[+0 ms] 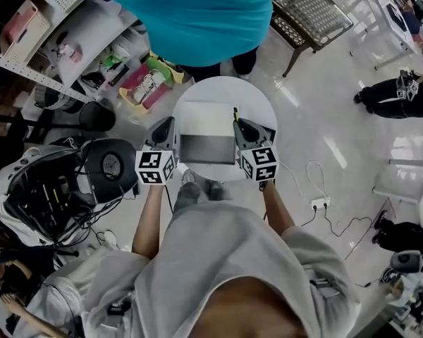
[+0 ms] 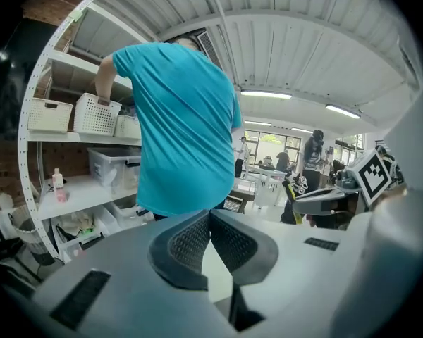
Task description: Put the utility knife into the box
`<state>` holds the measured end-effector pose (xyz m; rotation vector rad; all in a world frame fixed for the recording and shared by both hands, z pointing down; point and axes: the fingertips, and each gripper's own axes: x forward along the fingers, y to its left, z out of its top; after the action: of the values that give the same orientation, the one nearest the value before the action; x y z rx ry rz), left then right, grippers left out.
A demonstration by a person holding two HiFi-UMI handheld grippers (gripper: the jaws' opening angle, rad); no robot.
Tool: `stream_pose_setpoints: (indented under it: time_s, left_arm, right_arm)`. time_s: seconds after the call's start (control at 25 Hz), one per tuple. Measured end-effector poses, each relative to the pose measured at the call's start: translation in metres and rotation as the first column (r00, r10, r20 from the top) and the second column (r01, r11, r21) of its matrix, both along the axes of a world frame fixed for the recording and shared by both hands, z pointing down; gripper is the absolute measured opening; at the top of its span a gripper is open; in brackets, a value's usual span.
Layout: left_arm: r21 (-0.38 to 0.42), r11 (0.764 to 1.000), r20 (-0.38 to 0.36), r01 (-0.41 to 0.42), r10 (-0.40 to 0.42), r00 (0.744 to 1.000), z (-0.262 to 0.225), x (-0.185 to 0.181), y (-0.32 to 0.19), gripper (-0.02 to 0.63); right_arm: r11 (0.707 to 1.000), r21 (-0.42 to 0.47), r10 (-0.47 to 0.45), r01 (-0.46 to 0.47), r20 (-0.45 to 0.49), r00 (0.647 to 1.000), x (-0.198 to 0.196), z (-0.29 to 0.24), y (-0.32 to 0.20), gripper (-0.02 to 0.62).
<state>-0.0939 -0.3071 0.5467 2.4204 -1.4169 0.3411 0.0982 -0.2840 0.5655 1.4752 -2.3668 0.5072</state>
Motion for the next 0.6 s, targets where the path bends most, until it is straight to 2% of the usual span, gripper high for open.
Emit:
stream_pose_setpoints:
  time_s: [0.2, 0.6]
  left_arm:
    - [-0.029, 0.999, -0.008, -0.046, 0.046, 0.999, 0.014, -0.004, 0.002, 0.020]
    - [-0.089, 0.994, -0.024, -0.066, 0.064, 0.998, 0.040, -0.011, 0.013, 0.020]
  right_arm:
    - [0.998, -0.054, 0.036, -0.036, -0.013, 0.999, -0.006, 0.018, 0.014, 0.048]
    - [0.988, -0.150, 0.044, -0.048, -0.026, 0.999, -0.020, 0.052, 0.042, 0.048]
